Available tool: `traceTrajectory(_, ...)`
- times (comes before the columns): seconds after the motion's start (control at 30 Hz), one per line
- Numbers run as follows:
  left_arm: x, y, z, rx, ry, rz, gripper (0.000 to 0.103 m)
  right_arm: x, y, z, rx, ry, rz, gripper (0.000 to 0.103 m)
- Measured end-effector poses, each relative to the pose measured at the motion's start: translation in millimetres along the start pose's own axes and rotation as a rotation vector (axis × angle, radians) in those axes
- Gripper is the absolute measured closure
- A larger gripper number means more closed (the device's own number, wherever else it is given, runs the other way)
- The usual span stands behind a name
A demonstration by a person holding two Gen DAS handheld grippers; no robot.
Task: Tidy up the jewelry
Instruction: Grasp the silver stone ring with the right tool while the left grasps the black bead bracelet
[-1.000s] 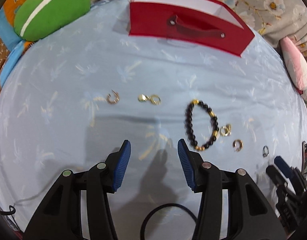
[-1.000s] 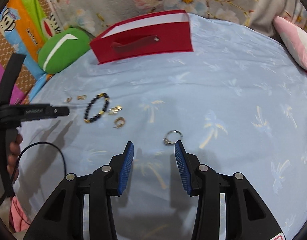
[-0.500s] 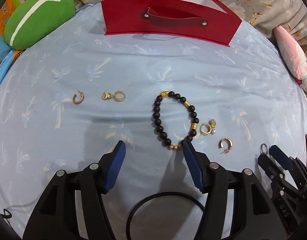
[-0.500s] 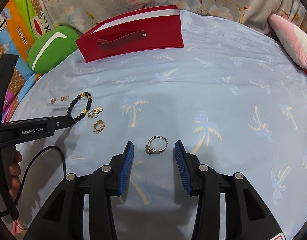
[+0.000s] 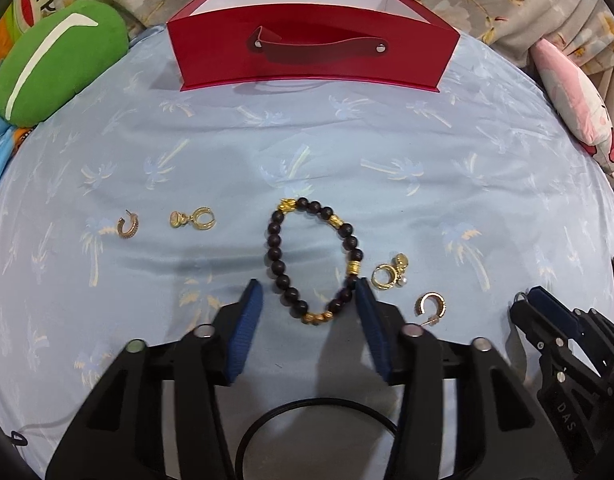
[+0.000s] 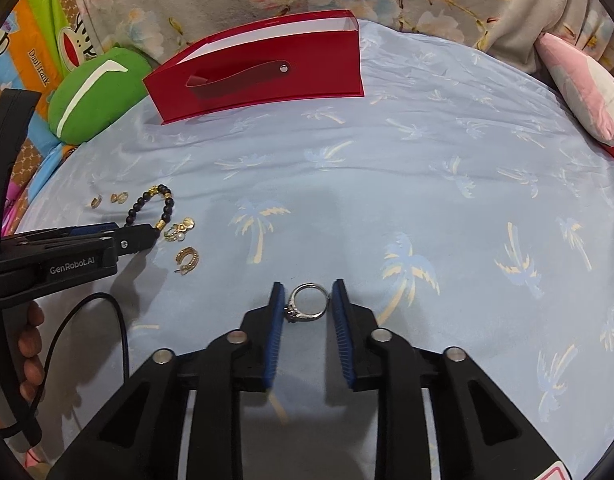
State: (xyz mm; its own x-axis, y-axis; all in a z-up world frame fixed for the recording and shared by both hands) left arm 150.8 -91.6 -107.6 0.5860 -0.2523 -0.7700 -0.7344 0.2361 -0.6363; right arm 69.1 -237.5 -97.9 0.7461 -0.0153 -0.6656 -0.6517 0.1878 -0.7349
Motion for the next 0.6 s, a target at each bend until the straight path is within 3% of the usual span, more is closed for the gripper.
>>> traceTrajectory(0.23,-0.6,0.7,-2.1,-0.026,0.052,0.02,0.096,-0.4,-0.1,-0.2,0.008,-0.004,0.0,0.084)
traceTrajectory(0.3,-1.5,1.7,-2.9,-0.04,0.065,0.026,0.096,-1.9,-1.9,1.2,0.008,-0.011,-0.004,0.097)
traceTrajectory(0.6,-9.5,-3.0,-6.3,-0.043,0.087,0.011,0.096,-0.5,-4.1,2.2,0.014,-0.018,0.003,0.097)
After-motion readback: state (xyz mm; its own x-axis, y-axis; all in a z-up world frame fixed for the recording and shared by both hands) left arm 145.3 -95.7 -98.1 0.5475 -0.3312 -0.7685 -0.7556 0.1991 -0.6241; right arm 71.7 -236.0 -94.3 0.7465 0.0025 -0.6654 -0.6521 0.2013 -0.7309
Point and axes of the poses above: each gripper's, at about its wrist camera, not at the fingertips, and x roughly the way its jaws point, z to its left, y to its underside, the point moved 9 cm from there along x, roughly the way its jaws point, and after that the axes turned 8 degrees about -z, right-handed, at the moved point
